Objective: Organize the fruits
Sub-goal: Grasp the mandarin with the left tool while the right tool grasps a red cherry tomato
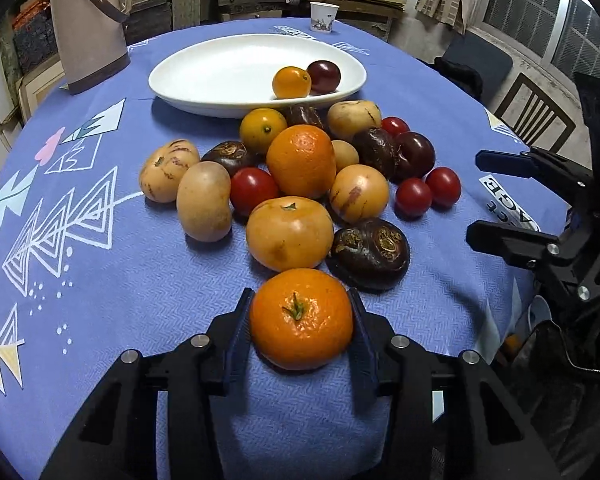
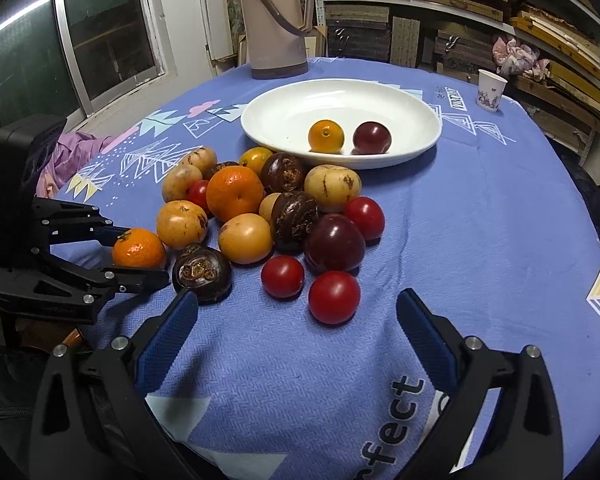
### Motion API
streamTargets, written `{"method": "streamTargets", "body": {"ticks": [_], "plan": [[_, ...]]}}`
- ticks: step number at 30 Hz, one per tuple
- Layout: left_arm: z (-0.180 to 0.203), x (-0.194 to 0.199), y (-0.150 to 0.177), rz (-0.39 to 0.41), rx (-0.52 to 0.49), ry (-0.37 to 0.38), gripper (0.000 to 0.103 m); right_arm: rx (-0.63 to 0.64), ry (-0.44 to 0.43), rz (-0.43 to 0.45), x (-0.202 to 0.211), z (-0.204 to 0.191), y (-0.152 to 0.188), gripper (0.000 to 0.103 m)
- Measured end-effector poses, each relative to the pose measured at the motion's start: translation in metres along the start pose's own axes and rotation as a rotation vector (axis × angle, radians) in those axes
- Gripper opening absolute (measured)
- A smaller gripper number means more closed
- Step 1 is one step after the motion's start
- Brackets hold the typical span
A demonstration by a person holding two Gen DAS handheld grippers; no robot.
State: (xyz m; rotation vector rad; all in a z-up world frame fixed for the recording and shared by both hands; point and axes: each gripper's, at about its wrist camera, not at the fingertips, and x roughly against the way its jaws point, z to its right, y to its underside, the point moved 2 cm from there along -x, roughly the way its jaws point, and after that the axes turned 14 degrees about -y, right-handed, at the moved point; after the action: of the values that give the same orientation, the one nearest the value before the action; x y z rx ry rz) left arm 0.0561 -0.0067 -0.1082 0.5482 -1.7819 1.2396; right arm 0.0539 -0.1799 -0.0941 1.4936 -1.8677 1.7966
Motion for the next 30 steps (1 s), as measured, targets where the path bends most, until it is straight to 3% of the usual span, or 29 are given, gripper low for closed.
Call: {"method": "streamTargets", "body": {"ticks": [3, 5, 6, 12, 15, 24, 28, 30], "plan": [[-0.001, 0.0, 0.0, 0.0, 0.001, 0.01, 0.046, 0.001, 0.0, -0.023, -0.005, 0.005, -0.002, 0.097], [-0.002, 0.002, 0.002, 0.001, 0.002, 0.019, 0.046, 0.002, 0.004, -0.044, -0.008, 0.009, -0.002, 0.08], [-0.002, 0.002, 0.002, 0.002, 0.005, 0.026, 0.047, -0.004, 0.004, -0.055, -0.009, 0.012, -0.002, 0.078], [-0.004, 0.002, 0.002, 0.007, 0.006, 0.034, 0.047, -0.036, 0.029, -0.057, -0.012, 0.024, -0.001, 0.075], [-0.004, 0.002, 0.002, 0.009, 0.009, 0.036, 0.047, -0.026, 0.041, -0.087, -0.016, 0.024, 0.0, 0.064], [-0.003, 0.002, 0.003, 0.012, 0.003, 0.03, 0.047, -0.013, 0.059, -0.104, -0.02, 0.027, 0.0, 0.053], [-0.002, 0.002, 0.003, 0.016, -0.003, 0.023, 0.047, -0.001, 0.057, -0.111, -0.026, 0.027, -0.001, 0.03], [-0.002, 0.002, 0.003, 0.018, 0.001, 0.022, 0.046, -0.01, 0.047, -0.105, -0.024, 0.028, -0.001, 0.029]]}}
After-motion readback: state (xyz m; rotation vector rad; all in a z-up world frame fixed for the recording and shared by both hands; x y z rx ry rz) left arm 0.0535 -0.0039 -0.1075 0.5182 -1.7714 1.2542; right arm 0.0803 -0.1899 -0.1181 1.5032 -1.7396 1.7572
